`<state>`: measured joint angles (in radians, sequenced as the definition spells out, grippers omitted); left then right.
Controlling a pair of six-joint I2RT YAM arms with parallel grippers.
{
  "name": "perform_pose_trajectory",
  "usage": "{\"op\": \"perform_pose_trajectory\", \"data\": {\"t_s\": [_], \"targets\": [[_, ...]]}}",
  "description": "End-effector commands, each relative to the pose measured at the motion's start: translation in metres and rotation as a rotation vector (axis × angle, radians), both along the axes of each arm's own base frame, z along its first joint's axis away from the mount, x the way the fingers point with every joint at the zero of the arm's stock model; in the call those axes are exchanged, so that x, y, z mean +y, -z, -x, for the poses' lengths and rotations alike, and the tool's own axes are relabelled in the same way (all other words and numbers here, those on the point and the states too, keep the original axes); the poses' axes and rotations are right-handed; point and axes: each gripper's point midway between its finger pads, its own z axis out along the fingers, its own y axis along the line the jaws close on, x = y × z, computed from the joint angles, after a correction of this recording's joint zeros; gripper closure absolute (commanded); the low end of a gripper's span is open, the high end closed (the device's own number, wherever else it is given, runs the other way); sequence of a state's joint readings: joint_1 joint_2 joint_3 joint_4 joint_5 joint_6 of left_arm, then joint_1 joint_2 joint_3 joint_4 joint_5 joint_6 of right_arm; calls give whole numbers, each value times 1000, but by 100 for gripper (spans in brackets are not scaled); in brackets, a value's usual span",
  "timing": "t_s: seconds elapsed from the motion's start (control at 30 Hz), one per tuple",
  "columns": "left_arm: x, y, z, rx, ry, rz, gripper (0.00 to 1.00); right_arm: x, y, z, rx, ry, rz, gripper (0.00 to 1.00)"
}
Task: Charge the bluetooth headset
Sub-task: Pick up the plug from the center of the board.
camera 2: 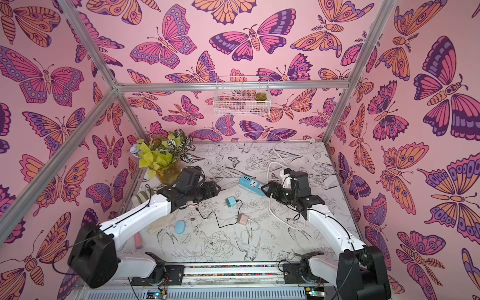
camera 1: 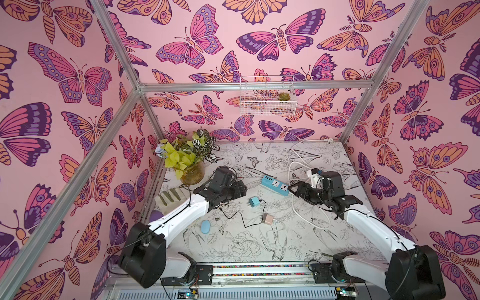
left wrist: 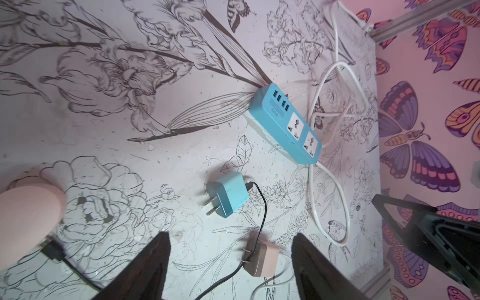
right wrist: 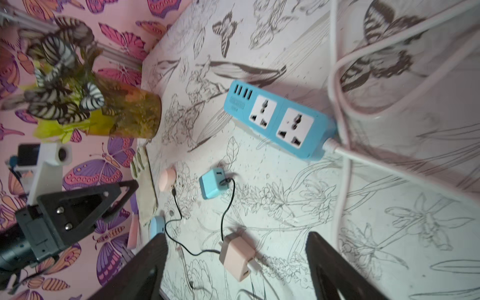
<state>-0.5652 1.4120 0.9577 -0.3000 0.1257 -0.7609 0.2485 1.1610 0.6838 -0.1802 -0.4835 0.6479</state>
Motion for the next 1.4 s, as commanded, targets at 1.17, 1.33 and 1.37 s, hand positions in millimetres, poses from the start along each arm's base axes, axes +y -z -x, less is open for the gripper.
{"op": "perform_pose_trajectory", "data": {"t_s": [1.17, 1.33, 1.37], "targets": [[-54, 89, -8, 214, 748, -428, 16, 12, 25, 43, 50, -105, 57, 13], [-60, 94, -2, 195, 804, -451, 17, 13, 29, 44, 61, -109, 59, 13], [-60, 94, -1, 197, 812, -451, 17, 13, 29, 43, 62, -108, 59, 13]]}}
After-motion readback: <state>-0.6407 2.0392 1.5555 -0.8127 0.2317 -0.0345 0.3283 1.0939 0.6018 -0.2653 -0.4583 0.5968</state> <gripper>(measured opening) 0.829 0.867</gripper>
